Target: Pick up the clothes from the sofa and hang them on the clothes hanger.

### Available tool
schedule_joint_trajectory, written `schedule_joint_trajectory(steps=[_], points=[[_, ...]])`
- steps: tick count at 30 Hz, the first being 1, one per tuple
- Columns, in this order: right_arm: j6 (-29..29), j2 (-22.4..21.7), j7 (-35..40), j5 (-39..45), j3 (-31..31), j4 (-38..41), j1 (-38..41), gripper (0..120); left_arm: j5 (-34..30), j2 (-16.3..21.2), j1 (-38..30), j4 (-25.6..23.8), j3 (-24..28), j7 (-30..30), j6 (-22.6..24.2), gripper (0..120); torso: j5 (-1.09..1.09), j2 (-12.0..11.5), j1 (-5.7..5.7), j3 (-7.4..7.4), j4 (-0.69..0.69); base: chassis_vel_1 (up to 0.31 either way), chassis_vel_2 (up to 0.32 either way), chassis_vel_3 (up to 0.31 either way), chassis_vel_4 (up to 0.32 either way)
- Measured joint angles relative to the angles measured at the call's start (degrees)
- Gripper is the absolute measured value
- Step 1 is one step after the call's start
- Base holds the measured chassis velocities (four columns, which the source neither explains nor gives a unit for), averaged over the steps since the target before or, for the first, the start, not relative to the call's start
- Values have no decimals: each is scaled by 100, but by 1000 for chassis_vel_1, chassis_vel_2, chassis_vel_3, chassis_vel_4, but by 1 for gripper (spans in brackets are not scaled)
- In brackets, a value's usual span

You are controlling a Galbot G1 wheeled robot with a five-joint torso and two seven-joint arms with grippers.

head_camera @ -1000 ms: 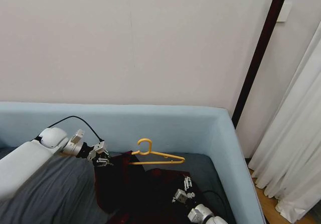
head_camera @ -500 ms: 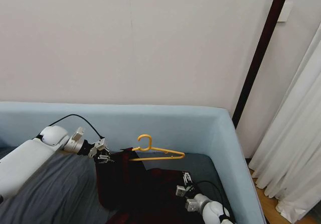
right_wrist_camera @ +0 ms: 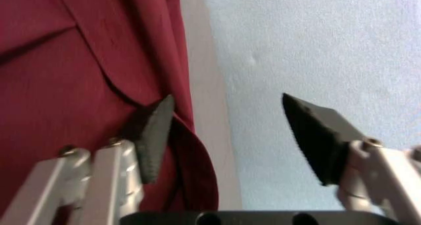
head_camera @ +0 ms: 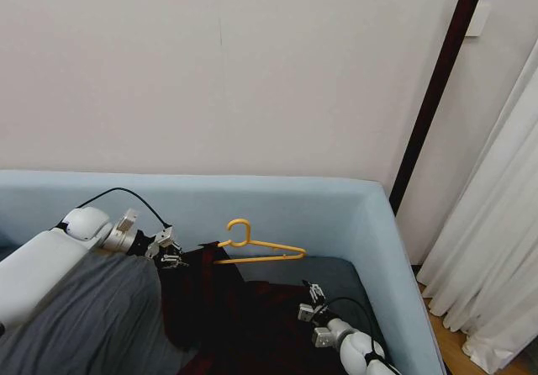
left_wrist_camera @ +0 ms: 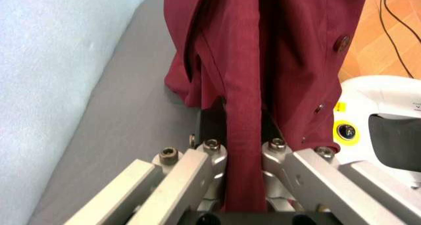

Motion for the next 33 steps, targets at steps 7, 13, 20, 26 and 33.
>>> schedule_joint_trajectory(steps=[7,13,20,26,33], points=[[0,-117,-122,-84,11,180,-132,72,38,5,15,65,-74,20,-6,1,1,0,0,0,0,0,0,0,0],[63,-56,-447,-557,199,266,-161,81,64,-16,64,48,-127,22,-12,1,0,0,0,0,0,0,0,0,0],[137,40,-590,-751,252,221,-105,53,68,4,150,-102,-218,22,-12,1,0,0,0,0,0,0,0,0,0],[144,133,-594,-868,272,90,-31,30,66,53,184,-169,-242,27,-15,1,0,0,0,0,1,0,0,0,0],[147,161,-606,-1009,284,20,-4,8,59,68,186,-178,-260,32,-19,1,0,0,0,0,0,0,0,0,0]])
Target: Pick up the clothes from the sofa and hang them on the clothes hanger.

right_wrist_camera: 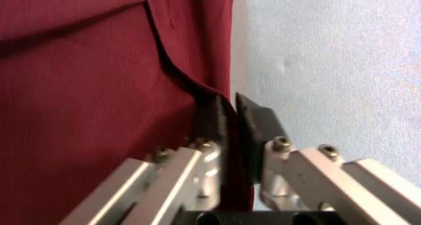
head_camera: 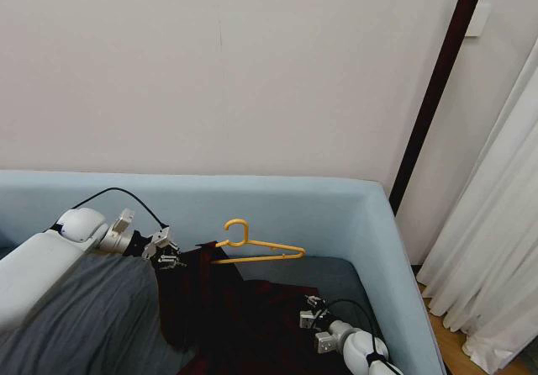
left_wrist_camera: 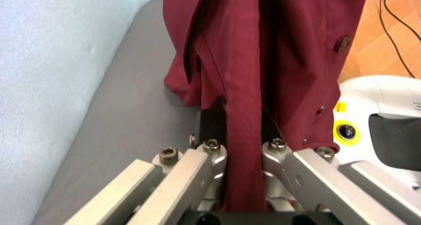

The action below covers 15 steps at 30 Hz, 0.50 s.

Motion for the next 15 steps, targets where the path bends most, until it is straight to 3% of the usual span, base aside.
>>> schedule_joint_trajectory(steps=[2,15], points=[[2,7,0,-26,7,-25,5,0,-4,1,12,-8,-19,1,-1,1,0,0,0,0,0,0,0,0,0],[214,-61,-190,190,84,72,-19,0,33,-7,147,1,-193,4,-23,1,0,0,0,0,0,0,0,0,0]])
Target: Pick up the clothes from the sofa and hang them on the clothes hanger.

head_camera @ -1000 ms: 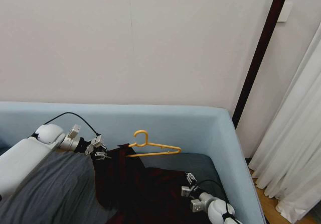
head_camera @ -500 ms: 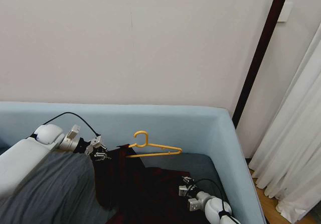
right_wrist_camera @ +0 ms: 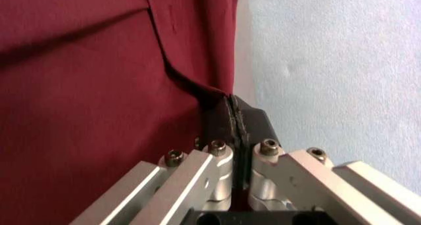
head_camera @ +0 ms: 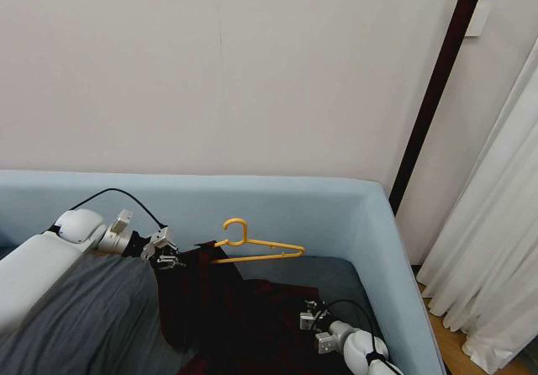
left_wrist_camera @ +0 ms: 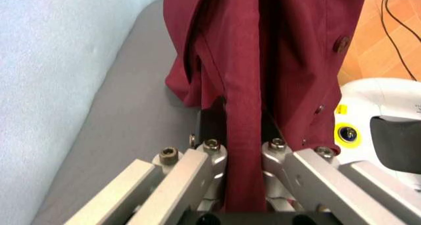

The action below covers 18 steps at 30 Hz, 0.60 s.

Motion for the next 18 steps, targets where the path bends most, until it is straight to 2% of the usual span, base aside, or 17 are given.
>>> schedule_joint_trajectory(steps=[9,14,18], points=[[15,-747,-683,1316,-116,1226,-330,0,132,-112,139,186,-194,60,-70,1,0,0,0,0,-1,0,0,0,0],[1,-921,-846,1710,-122,1385,-401,0,254,-204,188,323,-290,75,-123,1,0,0,0,0,-1,0,0,0,0],[34,-797,-520,1420,-49,1024,-389,0,291,-260,223,366,-343,80,-139,1,1,0,0,0,-2,0,0,0,0]])
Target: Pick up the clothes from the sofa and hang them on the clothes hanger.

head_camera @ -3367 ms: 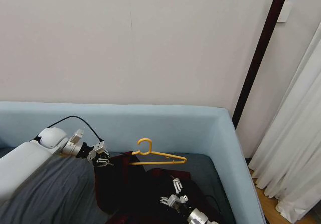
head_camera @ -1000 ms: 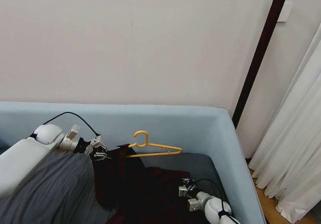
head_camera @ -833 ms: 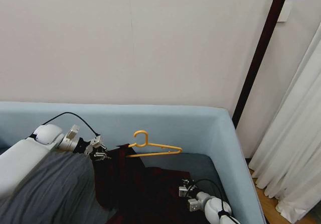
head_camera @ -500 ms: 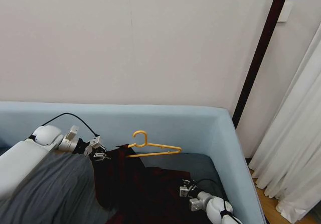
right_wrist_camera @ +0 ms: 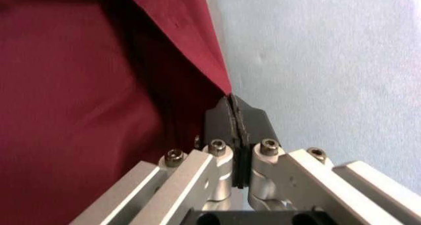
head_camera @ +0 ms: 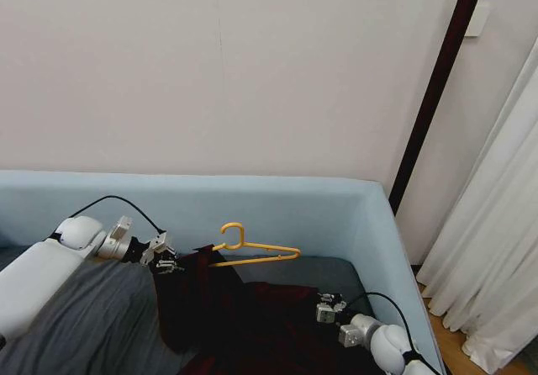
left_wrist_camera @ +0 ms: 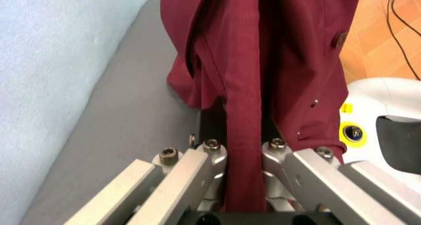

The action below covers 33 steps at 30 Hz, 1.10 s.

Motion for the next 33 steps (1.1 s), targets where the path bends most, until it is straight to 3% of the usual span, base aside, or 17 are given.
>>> schedule_joint_trajectory(steps=[6,8,15,16,18,19,22,23,27,30,33], points=[[9,377,957,-464,61,-792,139,10,6,-37,102,-80,-44,0,-1,1,0,0,0,0,2,0,0,0,0],[-90,505,1542,-389,-16,-1028,143,22,12,-43,141,-121,-58,0,0,1,0,0,0,0,2,0,0,0,0],[-282,162,1078,6,-320,-213,-151,45,12,-25,101,-71,-101,5,0,1,-2,0,0,0,0,0,0,0,0],[-332,93,915,247,-431,-53,-198,46,11,-24,97,-62,-111,5,0,1,-2,0,0,0,0,0,0,0,0],[-601,-91,212,1496,-898,413,-307,58,10,-10,82,-33,-134,8,-1,1,-2,0,0,0,0,0,0,0,0],[-601,-91,212,1496,-898,413,-307,58,10,-10,82,-33,-134,8,-1,1,-2,0,0,0,0,0,0,0,0],[-1172,-155,-407,3067,-1513,674,-323,75,-1,8,62,-47,-141,10,-1,1,-2,0,0,0,2,0,0,0,0],[-1172,-155,-407,3067,-1513,674,-323,75,-1,8,62,-47,-141,10,-1,1,-2,0,0,0,2,0,0,0,0],[-1916,25,-150,4555,-2090,509,-189,91,-41,54,71,-163,-160,13,11,1,-1,0,0,0,1,0,0,0,0],[-2195,167,169,5171,-2286,427,-116,98,-50,78,113,-227,-182,13,18,1,-2,0,0,0,1,0,0,0,0],[-2413,290,522,5809,-2403,401,-56,100,-51,101,155,-282,-208,13,19,1,-1,0,0,0,2,0,0,0,0]])
